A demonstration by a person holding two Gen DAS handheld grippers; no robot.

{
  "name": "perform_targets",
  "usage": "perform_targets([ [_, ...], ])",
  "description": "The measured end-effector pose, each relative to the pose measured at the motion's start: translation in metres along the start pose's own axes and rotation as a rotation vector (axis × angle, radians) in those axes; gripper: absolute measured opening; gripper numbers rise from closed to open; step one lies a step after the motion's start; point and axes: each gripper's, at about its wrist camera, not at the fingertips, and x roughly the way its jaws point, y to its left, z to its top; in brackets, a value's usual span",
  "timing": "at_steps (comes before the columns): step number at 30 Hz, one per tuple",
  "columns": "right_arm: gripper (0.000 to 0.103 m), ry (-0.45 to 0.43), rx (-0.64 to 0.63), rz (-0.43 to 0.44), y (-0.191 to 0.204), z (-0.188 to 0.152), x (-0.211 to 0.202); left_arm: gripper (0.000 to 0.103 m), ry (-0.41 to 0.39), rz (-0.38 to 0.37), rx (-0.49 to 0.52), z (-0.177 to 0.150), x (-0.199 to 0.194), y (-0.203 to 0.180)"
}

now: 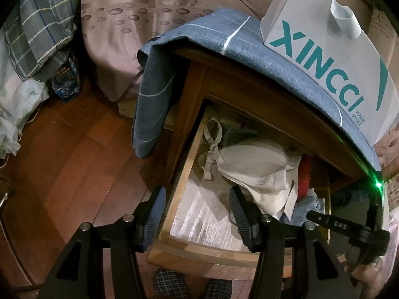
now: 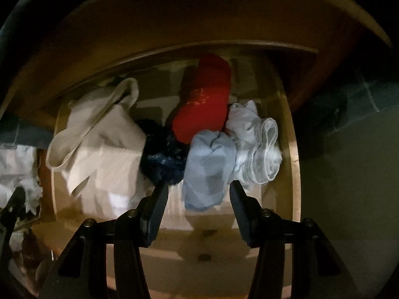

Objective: Take underwear out of drawer
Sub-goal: 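Grasp the grey knit sock in the drawer with the right tool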

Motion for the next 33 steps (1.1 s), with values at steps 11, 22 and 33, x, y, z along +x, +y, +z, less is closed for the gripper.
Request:
perform_targets([
  [11, 0.049, 0.002, 0.089, -0.017, -0.003, 0.009, 0.023, 0.054, 0.002, -0.017, -0.01, 0.001, 0.0, 0.003],
  [22, 0.055, 0.037, 0.157, -0.021, -0.015, 0.031, 0.05, 0.054, 0.003, -0.023, -0.013, 0.002, 0.0, 0.004],
  [33, 0.057, 0.16, 0.27, 0.024, -0.024, 0.043, 0.073, 0.054, 0.007, -0.021, -0.01, 0.0, 0.001, 0.002],
])
